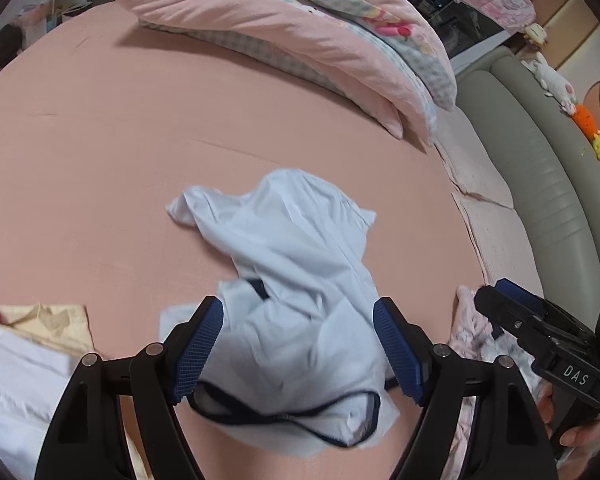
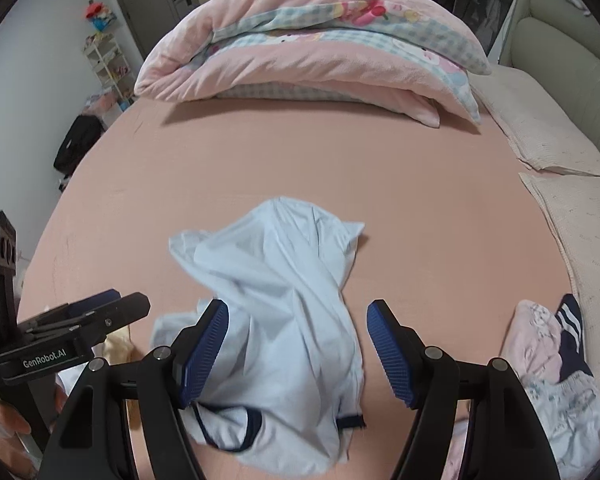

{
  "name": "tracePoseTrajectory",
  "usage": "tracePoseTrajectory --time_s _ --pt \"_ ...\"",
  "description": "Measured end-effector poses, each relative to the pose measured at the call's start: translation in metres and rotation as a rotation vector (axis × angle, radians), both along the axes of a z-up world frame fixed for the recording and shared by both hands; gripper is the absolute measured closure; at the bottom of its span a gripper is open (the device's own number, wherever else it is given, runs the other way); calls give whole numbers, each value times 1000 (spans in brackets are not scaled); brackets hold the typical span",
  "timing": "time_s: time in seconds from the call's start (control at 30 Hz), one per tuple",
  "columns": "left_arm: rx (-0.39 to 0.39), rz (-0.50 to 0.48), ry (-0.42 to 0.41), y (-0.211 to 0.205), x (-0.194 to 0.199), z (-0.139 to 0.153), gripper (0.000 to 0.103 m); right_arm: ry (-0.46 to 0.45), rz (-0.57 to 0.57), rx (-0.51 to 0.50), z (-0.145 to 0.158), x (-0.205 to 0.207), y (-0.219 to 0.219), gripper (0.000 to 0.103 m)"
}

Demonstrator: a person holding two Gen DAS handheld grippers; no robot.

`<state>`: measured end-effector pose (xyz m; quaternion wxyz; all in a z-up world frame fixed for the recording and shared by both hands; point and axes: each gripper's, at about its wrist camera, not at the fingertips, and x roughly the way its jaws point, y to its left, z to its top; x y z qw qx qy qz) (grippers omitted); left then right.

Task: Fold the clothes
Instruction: 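Move both open tools to the shirt's navy-trimmed hem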

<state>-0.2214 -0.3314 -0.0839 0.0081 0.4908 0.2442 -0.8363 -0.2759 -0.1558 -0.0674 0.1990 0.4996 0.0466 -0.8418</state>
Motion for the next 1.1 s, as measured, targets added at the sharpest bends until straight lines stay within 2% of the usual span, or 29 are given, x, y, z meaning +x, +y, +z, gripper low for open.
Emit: tracePoseTrajectory --time_s 0.27,0.53,0.67,0.97,1.1 --pt "27 -6 14 10 29 1 26 -1 -17 10 3 35 15 31" --pt "61 23 3 15 64 -10 26 -22 -34 38 -7 76 41 31" --pt "71 32 3 15 80 -17 26 -39 -54 18 -13 89 51 31" --pt "64 69 -41 3 98 -46 26 -95 -78 31 -44 102 57 31" --pt "74 100 -71 -9 98 -63 26 -148 -91 20 -65 100 52 31"
